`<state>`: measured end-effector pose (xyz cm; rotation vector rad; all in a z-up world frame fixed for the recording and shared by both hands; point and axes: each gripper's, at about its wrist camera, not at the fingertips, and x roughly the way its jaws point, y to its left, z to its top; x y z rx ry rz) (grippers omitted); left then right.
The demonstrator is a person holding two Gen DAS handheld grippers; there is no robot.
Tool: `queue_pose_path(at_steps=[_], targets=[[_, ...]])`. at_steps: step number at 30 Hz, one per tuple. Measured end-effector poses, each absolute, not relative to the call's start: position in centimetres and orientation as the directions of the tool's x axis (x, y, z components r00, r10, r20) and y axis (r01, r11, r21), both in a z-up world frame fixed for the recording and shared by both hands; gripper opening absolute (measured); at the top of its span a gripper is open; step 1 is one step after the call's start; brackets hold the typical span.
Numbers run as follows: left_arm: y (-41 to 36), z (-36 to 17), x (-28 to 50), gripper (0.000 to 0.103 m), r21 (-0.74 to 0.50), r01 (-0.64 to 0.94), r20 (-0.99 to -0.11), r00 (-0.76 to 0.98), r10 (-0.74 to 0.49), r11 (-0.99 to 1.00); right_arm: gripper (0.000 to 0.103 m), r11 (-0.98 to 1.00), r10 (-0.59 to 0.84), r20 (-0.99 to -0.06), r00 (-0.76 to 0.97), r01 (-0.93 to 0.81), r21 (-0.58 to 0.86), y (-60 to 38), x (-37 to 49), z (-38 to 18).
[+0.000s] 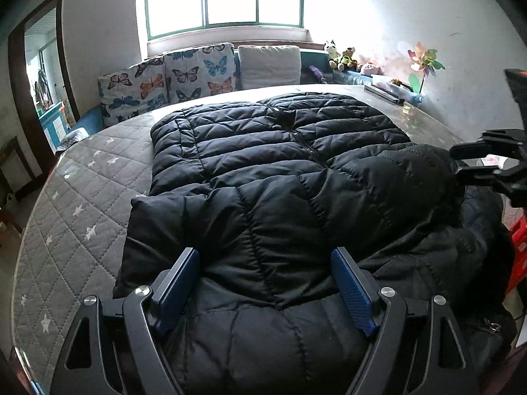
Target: Fold large clothes
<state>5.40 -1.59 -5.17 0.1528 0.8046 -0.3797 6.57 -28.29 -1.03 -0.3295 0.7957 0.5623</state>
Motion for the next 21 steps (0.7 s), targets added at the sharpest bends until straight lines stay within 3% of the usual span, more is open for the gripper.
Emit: queue_pose_path(at_steps=[2,5,21], targets=[[-1.5,-5.3,5.5,0.088,-0.015,0.388,-0.726,0.629,-0.277,0.921,0.052,0.805,0.328,-0.791,0.517,-0.591,-0.052,-28.4,7.4,-3.1],[-1.4,-5.5,5.7,0.088,-0.018,0.392,-0.726,0.627,-0.282,0.92,0.054,0.798,0.352,-0.774,0.526,-0.6,-0.044,-28.6,7.4,-4.8],[-2.0,-5.6,6.0,0.089,0.023,0.411,-0.748,0.612,-0.257,0.911,0.055,0.792,0.335,-0.756,0.562,-0.603,-0.098,-28.7,6.0,-3.3]])
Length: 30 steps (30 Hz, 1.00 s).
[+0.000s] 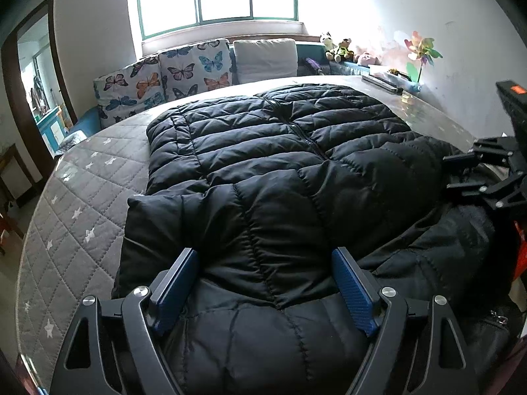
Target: Fold large clothes
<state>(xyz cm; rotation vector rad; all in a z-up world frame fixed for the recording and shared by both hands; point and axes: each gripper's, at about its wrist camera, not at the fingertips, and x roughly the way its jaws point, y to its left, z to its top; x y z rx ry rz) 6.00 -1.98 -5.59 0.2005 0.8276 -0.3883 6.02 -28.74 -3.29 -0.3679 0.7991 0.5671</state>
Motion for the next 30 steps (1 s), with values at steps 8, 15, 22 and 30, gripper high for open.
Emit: queue_pose_path(at_steps=[8,15,22,30], targets=[[-2.3,-5.6,6.2,0.089,0.042,0.424,-0.757,0.605,-0.248,0.905,0.055,0.703,0.34,-0.739,0.581,-0.679,-0.211,-29.6,0.5,-0.4],[-2.4,-5.6,6.2,0.09,0.043,0.423,-0.758,0.604,-0.246,0.905,0.068,0.501,0.345,-0.765,0.544,-0.796,-0.34,-28.9,-6.3,-1.4],[-2.4,-5.7,6.2,0.09,0.042,0.422,-0.759,0.603,-0.246,0.906,0.068,0.32,0.27,-0.816,0.511,-0.847,-0.425,-27.8,-9.4,-5.8],[-2.3,-5.4,6.7,0.09,0.026,0.434,-0.782,0.57,-0.252,0.901,0.068,0.435,0.359,-0.838,0.411,-0.868,-0.24,-29.1,-6.1,-2.3]])
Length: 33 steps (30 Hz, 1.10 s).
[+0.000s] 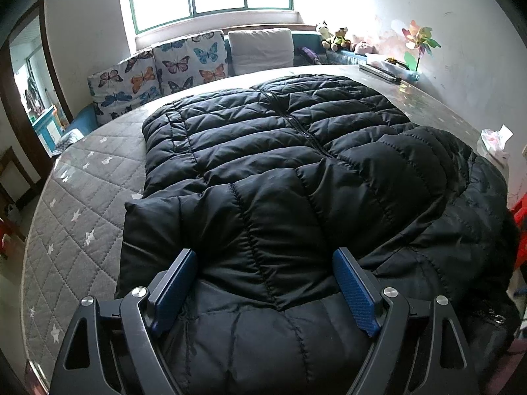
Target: Fold large clothes
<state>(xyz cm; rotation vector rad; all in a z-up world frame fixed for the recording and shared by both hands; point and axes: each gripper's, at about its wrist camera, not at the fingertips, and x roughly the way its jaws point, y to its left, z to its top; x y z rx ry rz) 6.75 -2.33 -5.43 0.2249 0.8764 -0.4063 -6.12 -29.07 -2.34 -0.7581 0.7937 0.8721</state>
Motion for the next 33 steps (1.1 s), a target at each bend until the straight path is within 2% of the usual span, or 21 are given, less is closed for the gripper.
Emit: queue_pose_path(at_steps=[7,10,18,22,33], targets=[[-2.3,-5.4,6.8,0.092,0.031,0.461,-0.787,0.558,-0.263,0.887,0.068,0.623,0.431,-0.785,0.446,-0.776,-0.098,-31.4,-1.1,1.4],[-2.2,-5.5,6.7,0.092,0.027,0.466,-0.781,0.562,-0.272,0.885,0.068,0.578,0.411,-0.795,0.447,-0.802,-0.153,-30.2,-1.8,0.5],[-2.2,-5.7,6.6,0.094,0.034,0.466,-0.773,0.573,-0.272,0.884,0.068,0.283,0.287,-0.842,0.458,-0.88,-0.382,-27.4,-8.4,-5.6],[-2.3,-5.7,6.6,0.095,0.036,0.467,-0.774,0.572,-0.271,0.883,0.073,0.205,0.285,-0.806,0.518,-0.855,-0.477,-26.9,-10.0,-7.2],[-2.3,-5.7,6.7,0.096,0.038,0.468,-0.774,0.572,-0.27,0.883,0.073,0.154,0.374,-0.724,0.58,-0.809,-0.568,-24.8,-11.2,-9.7]])
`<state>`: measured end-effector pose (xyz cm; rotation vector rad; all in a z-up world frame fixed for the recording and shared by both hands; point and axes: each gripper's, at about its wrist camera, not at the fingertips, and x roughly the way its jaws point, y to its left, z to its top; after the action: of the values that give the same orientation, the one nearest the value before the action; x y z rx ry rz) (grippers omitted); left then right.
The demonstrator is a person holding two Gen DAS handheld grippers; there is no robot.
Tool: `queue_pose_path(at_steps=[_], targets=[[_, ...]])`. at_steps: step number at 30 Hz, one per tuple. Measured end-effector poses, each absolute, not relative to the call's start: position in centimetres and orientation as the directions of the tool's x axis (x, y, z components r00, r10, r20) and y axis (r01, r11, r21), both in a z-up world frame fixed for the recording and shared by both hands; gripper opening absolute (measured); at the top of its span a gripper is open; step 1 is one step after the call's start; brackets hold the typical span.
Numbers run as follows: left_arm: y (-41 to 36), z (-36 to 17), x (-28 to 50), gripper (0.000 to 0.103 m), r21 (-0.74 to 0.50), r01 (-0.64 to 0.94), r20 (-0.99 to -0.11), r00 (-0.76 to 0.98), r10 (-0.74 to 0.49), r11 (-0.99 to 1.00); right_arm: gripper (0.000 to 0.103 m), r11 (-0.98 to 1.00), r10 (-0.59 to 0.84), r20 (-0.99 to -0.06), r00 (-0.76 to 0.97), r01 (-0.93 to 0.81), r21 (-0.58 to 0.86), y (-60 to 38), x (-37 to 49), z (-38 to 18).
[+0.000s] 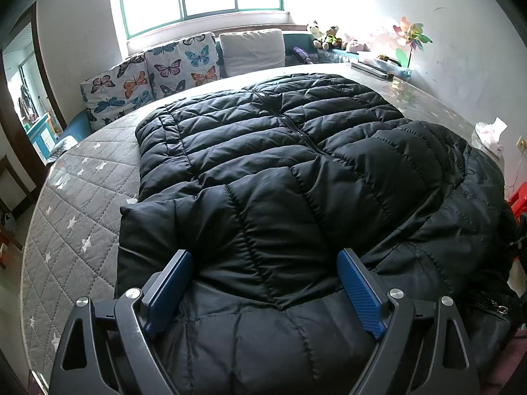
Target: Fold large clothes
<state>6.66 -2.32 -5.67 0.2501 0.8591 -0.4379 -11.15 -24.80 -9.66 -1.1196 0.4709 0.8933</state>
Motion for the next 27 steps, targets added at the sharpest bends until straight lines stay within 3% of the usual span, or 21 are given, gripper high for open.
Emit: queue_pose_path(at_steps=[2,10,17,23,27], targets=[[-2.3,-5.7,6.7,0.096,0.037,0.468,-0.774,0.572,-0.271,0.883,0.071,0.204,0.406,-0.733,0.545,-0.836,-0.509,-24.9,-10.6,-8.6],[-2.3,-5.6,6.9,0.097,0.026,0.48,-0.781,0.558,-0.282,0.877,0.026,0.452,0.513,-0.751,0.415,-0.875,-0.175,-27.0,-7.2,-3.0],[-1.5,-5.0,7.7,0.102,-0.051,0.534,-0.8,0.484,-0.354,0.844,0.019,0.563,0.585,-0.671,0.455,-0.824,-0.067,-27.9,-5.4,1.2],[0.6,-4.0,8.9,0.103,-0.236,0.588,-0.789,0.349,-0.506,0.774,0.017,0.621,0.618,-0.615,0.489,-0.784,0.001,-28.5,-3.2,2.6],[2.9,-3.3,10.0,0.103,-0.405,0.596,-0.731,0.245,-0.637,0.694,0.017,0.648,0.638,-0.578,0.509,-0.76,0.045,-28.2,-0.2,4.2]])
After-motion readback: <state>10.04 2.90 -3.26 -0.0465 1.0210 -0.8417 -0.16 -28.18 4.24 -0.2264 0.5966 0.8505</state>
